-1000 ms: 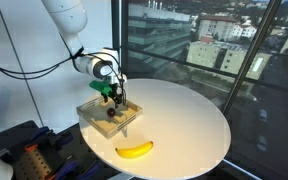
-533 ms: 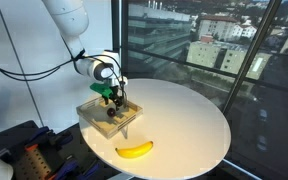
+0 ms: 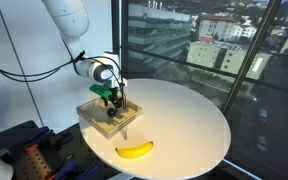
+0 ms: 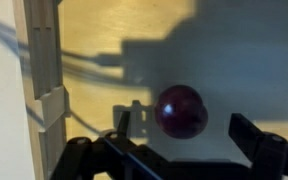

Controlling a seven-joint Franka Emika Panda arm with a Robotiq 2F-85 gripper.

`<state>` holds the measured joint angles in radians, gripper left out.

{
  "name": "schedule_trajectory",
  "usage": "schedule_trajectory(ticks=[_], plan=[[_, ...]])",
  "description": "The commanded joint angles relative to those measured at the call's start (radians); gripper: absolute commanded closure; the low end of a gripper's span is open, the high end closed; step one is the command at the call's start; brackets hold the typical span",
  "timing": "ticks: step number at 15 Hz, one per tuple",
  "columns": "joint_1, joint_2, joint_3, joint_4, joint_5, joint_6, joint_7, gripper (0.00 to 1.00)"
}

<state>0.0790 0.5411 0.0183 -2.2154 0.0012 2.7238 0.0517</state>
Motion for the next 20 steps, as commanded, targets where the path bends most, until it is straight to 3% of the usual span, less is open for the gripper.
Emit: schedule_trajectory(ticks=[1,20], plan=[[-0.002,0.004,-0.004,-0.006,-0.011,0.026,-0.006,0.0],[0.0,0.059,-0.011,0.034,-0.014,0.073,-0.008,0.0]])
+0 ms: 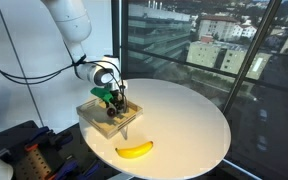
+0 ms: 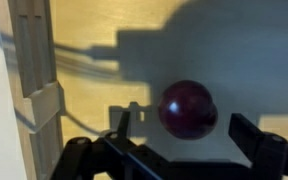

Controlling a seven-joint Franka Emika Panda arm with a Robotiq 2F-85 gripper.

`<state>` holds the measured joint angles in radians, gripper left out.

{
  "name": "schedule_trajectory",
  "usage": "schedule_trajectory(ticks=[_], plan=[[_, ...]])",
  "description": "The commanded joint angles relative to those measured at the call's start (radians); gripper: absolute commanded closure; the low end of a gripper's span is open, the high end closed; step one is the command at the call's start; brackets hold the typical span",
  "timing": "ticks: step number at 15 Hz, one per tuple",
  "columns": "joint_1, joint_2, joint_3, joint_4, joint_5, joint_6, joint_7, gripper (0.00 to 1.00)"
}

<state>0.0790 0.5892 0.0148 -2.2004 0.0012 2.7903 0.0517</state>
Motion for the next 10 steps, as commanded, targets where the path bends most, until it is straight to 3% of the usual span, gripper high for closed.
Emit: schedule_trajectory(ticks=[1,9,10], plan=[[0.001,0.013,-0.009,0.02,-0.015,0.007,-0.007,0.0],[0.0,0.019,-0.009,0.025,-0.014,0.007,-0.008,0.0],[0.0,0.019,-0.01,0.025,-0.014,0.008,-0.008,0.05]])
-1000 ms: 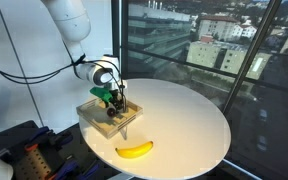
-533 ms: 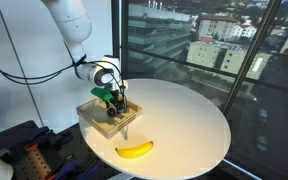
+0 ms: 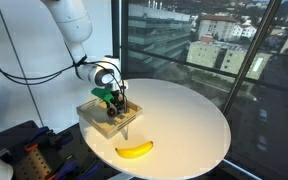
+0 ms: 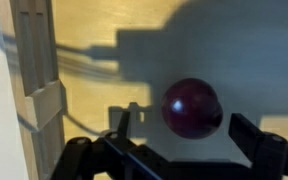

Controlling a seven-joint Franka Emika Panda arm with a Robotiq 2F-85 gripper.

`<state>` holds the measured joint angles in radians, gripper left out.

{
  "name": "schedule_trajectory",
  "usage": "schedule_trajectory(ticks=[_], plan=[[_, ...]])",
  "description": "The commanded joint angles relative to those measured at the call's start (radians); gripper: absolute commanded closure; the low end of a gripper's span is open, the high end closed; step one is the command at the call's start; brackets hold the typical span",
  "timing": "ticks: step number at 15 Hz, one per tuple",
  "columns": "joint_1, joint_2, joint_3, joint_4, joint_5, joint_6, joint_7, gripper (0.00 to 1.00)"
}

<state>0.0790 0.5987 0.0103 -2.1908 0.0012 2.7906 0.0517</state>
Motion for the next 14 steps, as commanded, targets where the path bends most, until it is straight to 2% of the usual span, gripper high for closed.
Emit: schedule_trajectory(ticks=[1,2,3,7,14], plan=[[0.0,0.01,-0.005,0.015,-0.014,0.007,-0.008,0.17],[-0.001,0.01,-0.004,0.015,-0.013,0.008,-0.009,0.29],[-0.001,0.011,-0.003,0.015,-0.013,0.008,-0.009,0.31],[-0.002,0.014,-0.002,0.016,-0.012,0.007,-0.01,0.66],[-0.003,0.007,0.0,0.015,-0.01,-0.004,-0.01,0.67]])
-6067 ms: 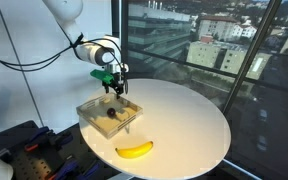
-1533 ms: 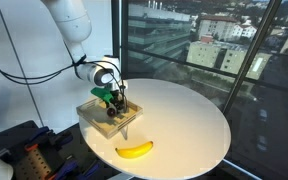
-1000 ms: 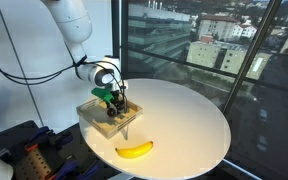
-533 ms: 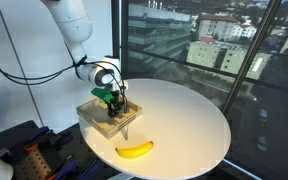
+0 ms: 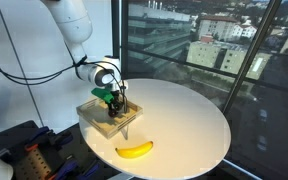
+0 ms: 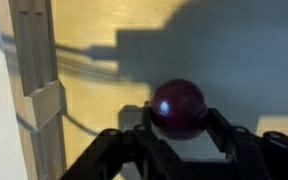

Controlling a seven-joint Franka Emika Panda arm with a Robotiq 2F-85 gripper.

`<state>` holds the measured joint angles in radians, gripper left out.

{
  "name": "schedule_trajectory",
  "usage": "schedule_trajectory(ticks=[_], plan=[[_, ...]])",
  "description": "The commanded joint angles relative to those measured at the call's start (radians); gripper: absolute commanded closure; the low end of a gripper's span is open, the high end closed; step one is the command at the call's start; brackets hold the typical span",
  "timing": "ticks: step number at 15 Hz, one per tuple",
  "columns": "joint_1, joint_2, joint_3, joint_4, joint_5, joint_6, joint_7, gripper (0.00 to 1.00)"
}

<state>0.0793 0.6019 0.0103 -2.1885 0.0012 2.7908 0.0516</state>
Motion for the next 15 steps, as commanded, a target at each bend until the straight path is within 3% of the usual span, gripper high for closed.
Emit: schedule_trajectory(ticks=[1,15], plan=[[-0.004,0.001,0.001,0.012,-0.008,-0.01,-0.01,0.67],[-0.001,-0.046,0.011,0.004,-0.007,-0.063,-0.01,0.67]])
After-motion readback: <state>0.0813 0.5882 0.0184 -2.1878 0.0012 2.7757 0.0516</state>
